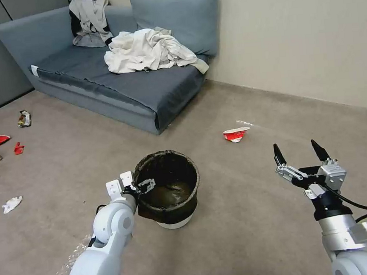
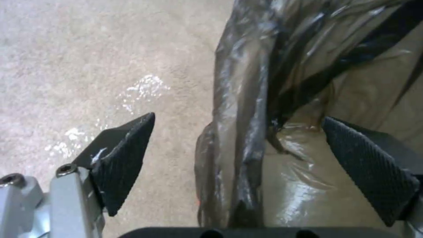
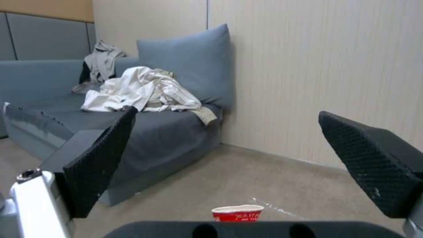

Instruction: Pick up the trash can from the floor.

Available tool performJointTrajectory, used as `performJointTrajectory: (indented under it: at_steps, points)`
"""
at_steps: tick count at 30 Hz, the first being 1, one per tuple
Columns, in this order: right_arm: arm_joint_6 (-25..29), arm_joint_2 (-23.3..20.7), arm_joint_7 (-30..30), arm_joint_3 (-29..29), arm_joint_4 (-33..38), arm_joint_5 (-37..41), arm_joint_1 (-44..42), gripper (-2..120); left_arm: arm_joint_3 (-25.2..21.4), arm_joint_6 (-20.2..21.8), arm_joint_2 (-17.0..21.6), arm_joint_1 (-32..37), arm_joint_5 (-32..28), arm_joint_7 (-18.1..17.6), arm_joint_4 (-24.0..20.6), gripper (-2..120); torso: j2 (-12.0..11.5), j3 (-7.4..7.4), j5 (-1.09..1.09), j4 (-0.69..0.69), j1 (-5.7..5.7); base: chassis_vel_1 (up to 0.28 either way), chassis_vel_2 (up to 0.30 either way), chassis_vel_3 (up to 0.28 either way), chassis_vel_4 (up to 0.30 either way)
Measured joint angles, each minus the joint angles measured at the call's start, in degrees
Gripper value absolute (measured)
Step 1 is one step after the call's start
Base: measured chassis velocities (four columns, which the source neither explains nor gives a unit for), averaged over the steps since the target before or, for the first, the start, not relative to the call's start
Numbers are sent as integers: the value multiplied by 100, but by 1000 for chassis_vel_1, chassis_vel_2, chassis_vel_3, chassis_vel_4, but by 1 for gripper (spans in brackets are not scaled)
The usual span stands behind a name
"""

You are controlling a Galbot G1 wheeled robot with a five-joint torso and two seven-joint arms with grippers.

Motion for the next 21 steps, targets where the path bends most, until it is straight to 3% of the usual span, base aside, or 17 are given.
performJointTrajectory:
  at_steps: [3, 9, 12, 14, 17, 21]
  points:
    - [1, -1, 1, -3, -6, -3, 3, 100, -10, 1, -4, 9, -46, -9, 14, 92, 0, 0, 0, 0, 0, 0, 0, 0, 0]
    - [6, 1, 3, -23, -20, -12, 13, 100, -36, 54, -21, -12, -420, -138, 51, 75, 0, 0, 1, 0, 0, 0, 0, 0, 0]
    - [25, -16, 9, -23, -34, -12, 13, 100, -43, 55, -30, -44, -539, -182, 94, 59, 1, 0, 2, 1, 0, 0, 0, 0, 0]
    - [31, -20, 10, -22, -36, -12, 14, 100, -43, 55, -36, -51, -586, -204, 98, 56, 1, 0, 2, 1, 0, 0, 0, 0, 0]
    - [48, -30, 12, -21, -43, -10, 13, 100, -45, 52, -64, -65, -658, -247, 109, 40, 1, 0, 2, 1, 0, 0, 0, 0, 0]
    - [57, -32, 13, -21, -51, -8, 13, 100, -59, 44, -85, -65, -678, -254, 109, 29, 1, 0, 1, 0, 0, 0, 0, 0, 0]
